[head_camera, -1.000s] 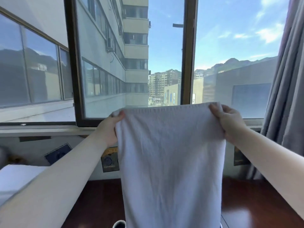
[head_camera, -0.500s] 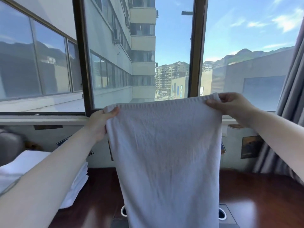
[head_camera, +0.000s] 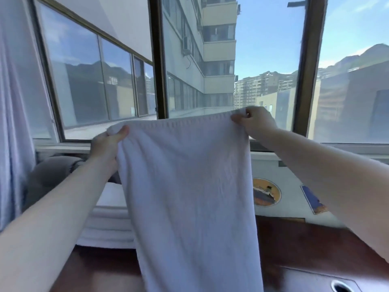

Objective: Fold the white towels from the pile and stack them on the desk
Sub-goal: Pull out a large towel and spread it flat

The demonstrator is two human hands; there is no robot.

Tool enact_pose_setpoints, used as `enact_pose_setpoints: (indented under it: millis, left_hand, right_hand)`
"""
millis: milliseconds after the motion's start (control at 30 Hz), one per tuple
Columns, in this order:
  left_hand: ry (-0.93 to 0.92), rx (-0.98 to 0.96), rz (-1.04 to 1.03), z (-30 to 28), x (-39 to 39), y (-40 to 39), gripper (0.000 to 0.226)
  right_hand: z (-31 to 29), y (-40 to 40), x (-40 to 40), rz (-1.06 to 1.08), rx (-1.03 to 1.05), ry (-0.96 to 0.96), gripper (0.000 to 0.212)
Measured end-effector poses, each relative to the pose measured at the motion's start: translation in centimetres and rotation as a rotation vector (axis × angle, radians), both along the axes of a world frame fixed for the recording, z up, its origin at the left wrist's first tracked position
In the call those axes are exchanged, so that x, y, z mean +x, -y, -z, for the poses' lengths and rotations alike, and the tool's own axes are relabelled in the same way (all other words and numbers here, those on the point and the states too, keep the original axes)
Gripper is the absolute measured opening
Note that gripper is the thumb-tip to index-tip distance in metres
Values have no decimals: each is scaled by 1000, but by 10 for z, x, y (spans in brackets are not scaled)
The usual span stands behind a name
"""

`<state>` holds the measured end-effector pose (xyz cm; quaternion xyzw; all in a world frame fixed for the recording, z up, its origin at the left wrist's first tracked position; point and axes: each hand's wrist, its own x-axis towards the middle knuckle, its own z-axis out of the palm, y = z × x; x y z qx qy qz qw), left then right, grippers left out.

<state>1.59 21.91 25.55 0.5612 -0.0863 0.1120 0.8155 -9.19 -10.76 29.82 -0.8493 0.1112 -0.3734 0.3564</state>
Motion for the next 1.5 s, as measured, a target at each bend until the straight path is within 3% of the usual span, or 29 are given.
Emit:
enact_pose_setpoints:
  millis: [200,367,500,567,700,833,967,1167,1267,1333,1367,1433,1500]
  left_hand:
    - [278,-52,-64,-44,-52,-43,11]
    - [383,85,196,21,-108,-14,22]
    - [265,348,435,124,-146,47,18]
    - [191,482,584,180,-164,80,14]
    - [-75,625,835,280,-199,132,16]
    - [-268,670,906,344,-244,176,14]
    - [-239,823,943,385,-298,223,13]
    - [-137,877,967,410,-358,317,9]
    - [-78,919,1200,415,-383,363,36]
    - [-71,1000,1375,430,-394,379,57]
    - [-67,1024,1371,438,-397,379,56]
    - [-33,1068,1279,447,-393,371,46]
    - [53,1115,1141,446,-382,350,42]
  right_hand:
    - [-14,-40,55,-253,435,106,18]
    - [58,-18,46,-499,762,-15,14]
    - [162,14,11,-494,955,-114,7]
    - [218,33,-8,-457,1002,-177,22]
    - [324,73,-58,-204,1066,-317,18]
    - [394,119,-110,-51,1184,-360,12]
    - [429,162,-160,40,1306,-368,15]
    - [428,230,-195,127,1293,-340,12]
    - [425,260,-213,252,1239,-233,24]
    - [434,267,-234,386,1057,-348,38]
    - [442,266,-247,477,892,-450,46]
    - [458,248,-272,608,532,-600,52]
    - [470,210,-291,514,317,-556,43]
